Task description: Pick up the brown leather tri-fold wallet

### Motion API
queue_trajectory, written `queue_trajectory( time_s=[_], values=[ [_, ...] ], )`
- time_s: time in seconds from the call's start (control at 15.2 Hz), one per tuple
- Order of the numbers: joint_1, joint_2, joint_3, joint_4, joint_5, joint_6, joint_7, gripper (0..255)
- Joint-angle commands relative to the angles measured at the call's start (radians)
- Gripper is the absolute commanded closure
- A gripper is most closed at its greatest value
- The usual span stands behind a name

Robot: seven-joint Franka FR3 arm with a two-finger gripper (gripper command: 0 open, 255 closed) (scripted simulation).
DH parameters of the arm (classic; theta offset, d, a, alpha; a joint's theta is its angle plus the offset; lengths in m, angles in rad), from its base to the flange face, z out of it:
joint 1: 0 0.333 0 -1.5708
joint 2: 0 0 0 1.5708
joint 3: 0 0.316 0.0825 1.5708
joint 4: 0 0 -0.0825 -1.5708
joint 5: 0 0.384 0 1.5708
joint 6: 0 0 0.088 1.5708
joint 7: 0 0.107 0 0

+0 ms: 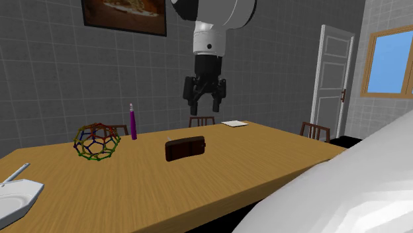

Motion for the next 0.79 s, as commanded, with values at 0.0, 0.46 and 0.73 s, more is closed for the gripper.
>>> queue_trajectory(
  time_s=[0.0, 0.46, 0.73],
  values=[
    [0.020, 0.066, -0.057, 0.024, -0.016, 0.042, -0.117, 0],
    [0.107, 0.327, -0.235, 0.152, 0.008, 0.163, -0.506, 0],
    [0.153, 0.506, -0.315, 0.262, 0.083, 0.208, -0.743, 0]
  ],
)
